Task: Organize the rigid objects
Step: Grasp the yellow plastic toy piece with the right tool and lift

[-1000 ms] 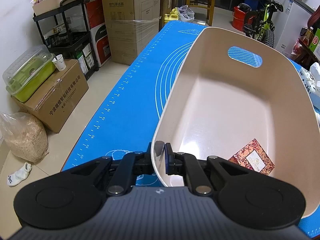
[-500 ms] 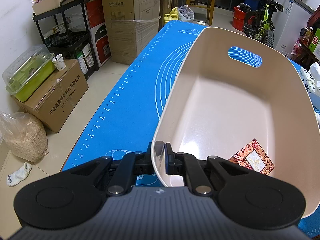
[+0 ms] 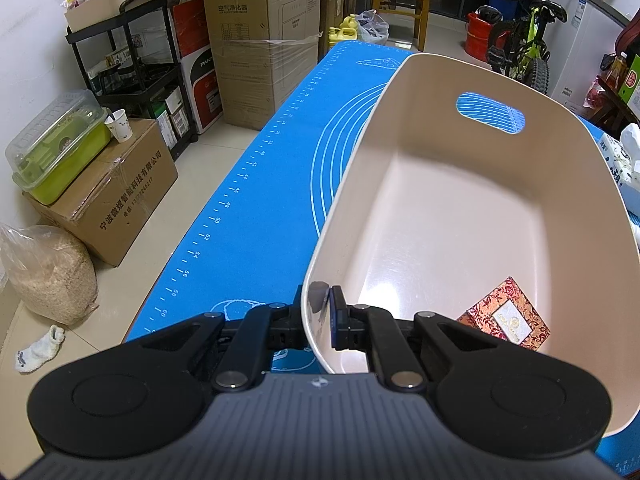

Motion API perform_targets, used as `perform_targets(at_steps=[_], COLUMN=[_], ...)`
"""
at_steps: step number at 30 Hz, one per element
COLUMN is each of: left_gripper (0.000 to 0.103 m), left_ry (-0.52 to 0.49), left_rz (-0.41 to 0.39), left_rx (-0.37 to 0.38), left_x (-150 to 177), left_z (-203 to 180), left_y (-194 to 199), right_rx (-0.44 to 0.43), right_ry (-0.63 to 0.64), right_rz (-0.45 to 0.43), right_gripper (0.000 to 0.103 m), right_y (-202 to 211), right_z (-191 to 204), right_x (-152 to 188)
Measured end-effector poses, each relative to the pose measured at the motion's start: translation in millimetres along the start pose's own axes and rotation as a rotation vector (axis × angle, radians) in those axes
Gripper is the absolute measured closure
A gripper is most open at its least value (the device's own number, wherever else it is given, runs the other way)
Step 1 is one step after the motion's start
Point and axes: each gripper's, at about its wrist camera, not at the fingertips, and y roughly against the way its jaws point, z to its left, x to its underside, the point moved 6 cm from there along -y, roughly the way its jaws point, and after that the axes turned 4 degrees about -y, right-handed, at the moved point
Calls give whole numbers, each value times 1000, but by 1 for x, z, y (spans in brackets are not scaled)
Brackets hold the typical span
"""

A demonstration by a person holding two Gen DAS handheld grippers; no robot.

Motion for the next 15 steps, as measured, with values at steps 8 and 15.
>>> perform_targets(at_steps=[8,15], left_gripper=[91,90], left_ry=[-3,-2], left_rz=[1,2], left_rx=[-3,-3], left_x=[1,0], left_z=[0,0], left_y=[-1,-1], right_rx=[-27,-24], right_ry=[63,111], right_rz=[18,-12], right_gripper=[43,53], right_y=[-15,-12], right_z=[8,16], right_x=[-1,1])
